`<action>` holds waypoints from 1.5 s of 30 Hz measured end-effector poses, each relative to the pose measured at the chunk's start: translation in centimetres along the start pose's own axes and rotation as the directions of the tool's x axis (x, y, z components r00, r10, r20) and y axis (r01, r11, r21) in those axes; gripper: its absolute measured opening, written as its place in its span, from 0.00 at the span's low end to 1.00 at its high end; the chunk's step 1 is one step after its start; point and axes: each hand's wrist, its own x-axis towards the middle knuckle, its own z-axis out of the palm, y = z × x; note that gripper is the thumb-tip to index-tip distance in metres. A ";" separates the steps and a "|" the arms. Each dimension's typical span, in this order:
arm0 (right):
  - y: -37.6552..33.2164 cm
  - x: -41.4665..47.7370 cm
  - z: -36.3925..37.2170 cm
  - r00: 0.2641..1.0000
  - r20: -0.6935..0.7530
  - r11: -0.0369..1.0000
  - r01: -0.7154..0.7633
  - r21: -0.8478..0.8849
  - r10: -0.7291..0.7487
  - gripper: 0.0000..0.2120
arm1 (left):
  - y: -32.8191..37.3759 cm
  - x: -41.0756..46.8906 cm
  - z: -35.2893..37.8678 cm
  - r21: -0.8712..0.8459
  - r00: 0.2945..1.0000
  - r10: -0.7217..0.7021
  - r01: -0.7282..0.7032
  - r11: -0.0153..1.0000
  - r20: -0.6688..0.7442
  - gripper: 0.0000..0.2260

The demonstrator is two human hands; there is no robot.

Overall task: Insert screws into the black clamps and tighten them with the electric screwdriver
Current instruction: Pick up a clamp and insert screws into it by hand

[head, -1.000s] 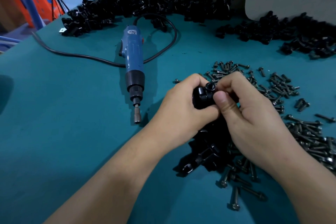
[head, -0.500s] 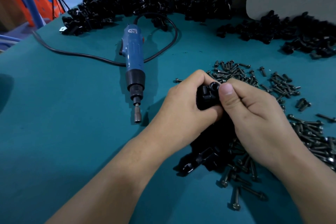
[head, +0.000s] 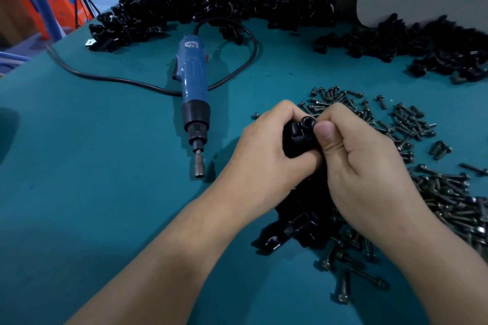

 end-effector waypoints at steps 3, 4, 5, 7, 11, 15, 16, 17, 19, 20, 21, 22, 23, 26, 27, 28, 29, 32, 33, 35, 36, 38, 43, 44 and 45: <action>-0.2 0.0 0.1 1.000 -0.018 0.998 -0.008 -0.059 0.007 0.18 | 0.0 0.0 0.0 0.037 1.000 0.008 -0.008 0.999 -0.006 0.10; -0.3 0.0 0.0 1.000 -0.020 0.998 -0.016 -0.063 0.015 0.19 | 0.0 0.0 0.1 0.047 1.000 0.011 -0.010 0.999 -0.009 0.11; -0.3 0.0 0.0 1.000 -0.018 0.998 -0.027 -0.054 0.026 0.19 | 0.0 0.0 0.1 0.050 1.000 0.011 -0.010 0.999 -0.011 0.11; -0.4 0.0 -0.3 0.999 -0.003 0.999 -0.048 -0.017 0.048 0.21 | -0.1 0.0 0.1 0.028 1.000 -0.002 0.003 1.000 -0.022 0.11; 1.0 0.5 -3.0 0.979 -0.135 0.987 -0.157 -0.033 0.151 0.24 | -0.3 0.1 0.2 -0.103 0.993 -0.095 0.088 0.991 -0.063 0.08; 5.5 0.2 -7.1 0.899 -0.210 0.819 -0.438 -0.370 0.385 0.40 | -0.1 0.4 -0.2 -0.367 0.974 -0.226 0.205 0.907 -0.015 0.11; 6.1 -0.1 -7.7 0.875 -0.169 0.759 -0.478 -0.442 0.453 0.47 | 0.0 0.5 -0.2 -0.447 0.968 -0.252 0.226 0.866 0.003 0.11; 6.6 -0.4 -8.1 0.855 -0.133 0.722 -0.498 -0.480 0.502 0.54 | 0.2 0.4 -0.2 -0.534 0.964 -0.265 0.240 0.811 0.031 0.11; 7.2 -0.8 -8.7 0.831 -0.105 0.712 -0.527 -0.465 0.547 0.58 | 0.5 0.4 -0.2 -0.692 0.961 -0.265 0.245 0.679 0.081 0.10; 7.3 -0.9 -9.1 0.826 -0.108 0.721 -0.540 -0.435 0.553 0.57 | 0.7 0.4 -0.2 -0.752 0.959 -0.266 0.245 0.612 0.096 0.11; 7.2 -1.0 -9.6 0.824 -0.106 0.733 -0.548 -0.404 0.557 0.52 | 0.9 0.4 -0.3 -0.798 0.958 -0.266 0.243 0.551 0.108 0.13; 7.0 -1.1 -10.1 0.830 -0.098 0.747 -0.540 -0.388 0.549 0.46 | 1.0 0.4 -0.4 -0.833 0.957 -0.265 0.240 0.498 0.117 0.14; 6.9 -1.4 -10.5 0.842 -0.088 0.760 -0.522 -0.387 0.533 0.39 | 1.1 0.4 -0.4 -0.855 0.957 -0.264 0.238 0.461 0.124 0.14; 5.9 -2.0 -10.8 0.861 0.031 0.803 -0.459 -0.380 0.507 0.37 | 1.4 0.4 -0.3 -0.882 0.952 -0.265 0.251 0.399 0.151 0.11; 5.5 -2.2 -10.8 0.856 0.080 0.811 -0.449 -0.375 0.511 0.41 | 1.3 0.4 -0.3 -0.888 0.949 -0.268 0.262 0.378 0.165 0.09; 5.2 -2.3 -10.8 0.845 0.123 0.814 -0.447 -0.369 0.520 0.45 | 1.4 0.4 -0.4 -0.893 0.944 -0.277 0.276 0.356 0.181 0.06; 4.8 -2.3 -10.8 0.835 0.155 0.816 -0.448 -0.365 0.528 0.47 | 1.3 0.4 -0.4 -0.897 0.936 -0.288 0.294 0.330 0.201 0.04; 4.0 -2.0 -10.8 0.829 0.218 0.837 -0.431 -0.338 0.515 0.39 | 1.3 0.5 -0.7 -0.905 0.918 -0.307 0.334 0.262 0.250 0.02; 3.8 -1.9 -10.7 0.834 0.213 0.841 -0.429 -0.330 0.509 0.33 | 1.3 0.5 -0.7 -0.907 0.914 -0.308 0.343 0.245 0.263 0.02; 4.1 -2.0 -10.5 0.853 0.190 0.846 -0.407 -0.343 0.487 0.23 | 1.4 0.5 -0.9 -0.909 0.907 -0.315 0.357 0.216 0.281 0.04; 4.6 -2.1 -10.5 0.862 0.168 0.846 -0.400 -0.353 0.478 0.19 | 1.5 0.5 -0.9 -0.909 0.902 -0.319 0.364 0.202 0.290 0.05; 5.5 -2.2 -10.8 0.867 0.144 0.840 -0.401 -0.365 0.476 0.15 | 1.5 0.5 -1.1 -0.906 0.892 -0.333 0.381 0.187 0.306 0.06; 7.3 -2.4 -11.5 0.936 -0.010 0.890 -0.339 -0.304 0.353 0.34 | 1.6 0.4 -1.5 -0.890 0.888 -0.308 0.410 0.200 0.340 0.09; 6.8 -2.2 -11.4 0.948 -0.054 0.911 -0.318 -0.264 0.315 0.33 | 1.6 0.3 -1.5 -0.885 0.889 -0.293 0.419 0.205 0.353 0.09; 6.0 -2.0 -11.2 0.958 -0.085 0.939 -0.285 -0.194 0.273 0.30 | 1.6 0.3 -1.5 -0.876 0.888 -0.279 0.430 0.219 0.366 0.09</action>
